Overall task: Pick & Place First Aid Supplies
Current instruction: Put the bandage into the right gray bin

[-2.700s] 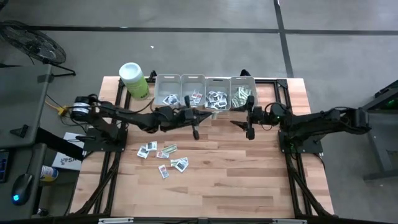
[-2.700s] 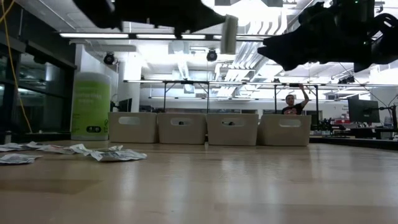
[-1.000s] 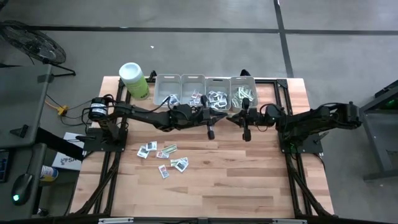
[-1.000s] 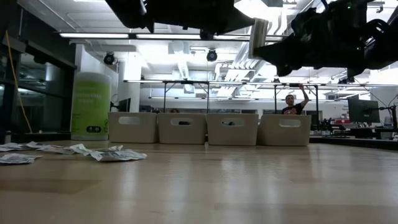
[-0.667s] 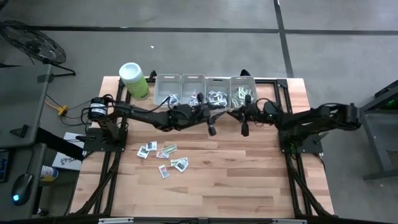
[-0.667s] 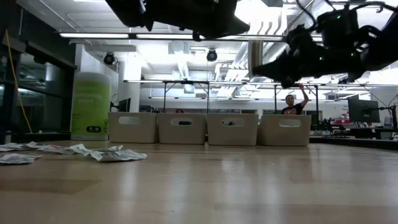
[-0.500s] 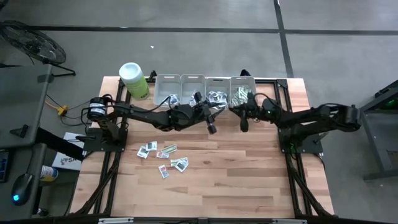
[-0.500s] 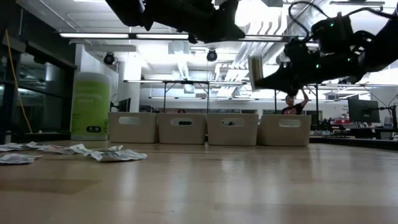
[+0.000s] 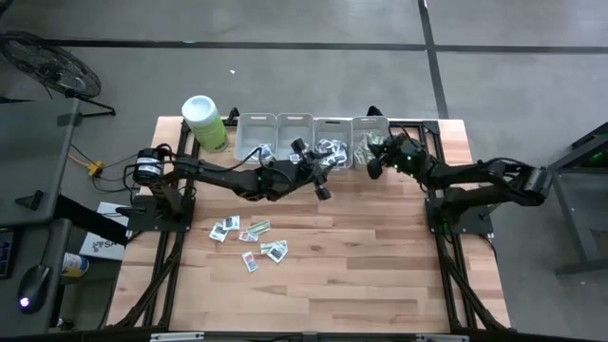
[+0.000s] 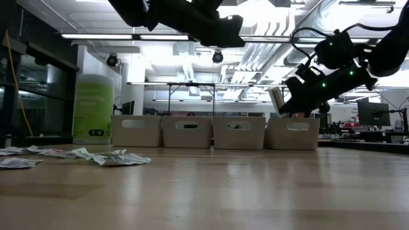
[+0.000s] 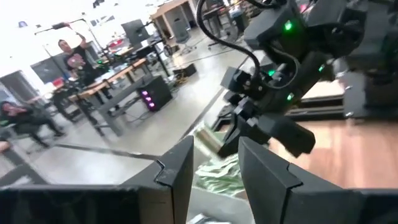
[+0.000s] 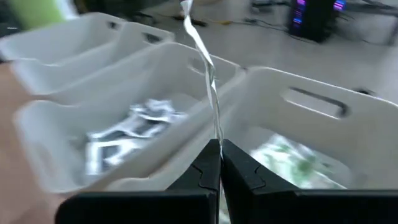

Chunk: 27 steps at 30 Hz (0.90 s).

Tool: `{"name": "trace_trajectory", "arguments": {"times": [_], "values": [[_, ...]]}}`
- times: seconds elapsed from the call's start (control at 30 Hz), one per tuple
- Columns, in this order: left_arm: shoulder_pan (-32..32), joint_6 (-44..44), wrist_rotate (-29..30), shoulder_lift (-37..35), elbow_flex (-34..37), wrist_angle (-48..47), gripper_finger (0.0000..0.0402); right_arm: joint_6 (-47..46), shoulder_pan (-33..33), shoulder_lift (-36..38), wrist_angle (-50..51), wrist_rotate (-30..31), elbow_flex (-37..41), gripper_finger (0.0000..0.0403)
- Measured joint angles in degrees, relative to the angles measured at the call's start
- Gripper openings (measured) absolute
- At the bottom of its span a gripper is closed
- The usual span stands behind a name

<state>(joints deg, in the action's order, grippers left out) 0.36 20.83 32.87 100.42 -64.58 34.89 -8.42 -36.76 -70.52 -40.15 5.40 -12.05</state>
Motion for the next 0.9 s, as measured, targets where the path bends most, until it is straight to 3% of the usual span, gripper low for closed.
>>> {"name": "trace_trajectory", "arguments": {"times": [0.37, 0.73, 0.9], "values": [[0.00, 2.20, 5.54, -0.59, 0.00, 3.59, 0.0126, -2.66, -5.13, 0.00, 3.38, 2.21, 0.00, 0.0000], [0.00, 1.89, 5.22, -0.63, 0.02, 8.17, 0.0126, -0.62, -5.29, 1.05, 2.70, 3.11, 0.00, 0.0001], [0.00, -1.22, 5.15, -0.61, 0.02, 8.62, 0.0126, 2.34, -5.44, 2.19, 3.97, 3.76, 0.00, 0.0036]]}}
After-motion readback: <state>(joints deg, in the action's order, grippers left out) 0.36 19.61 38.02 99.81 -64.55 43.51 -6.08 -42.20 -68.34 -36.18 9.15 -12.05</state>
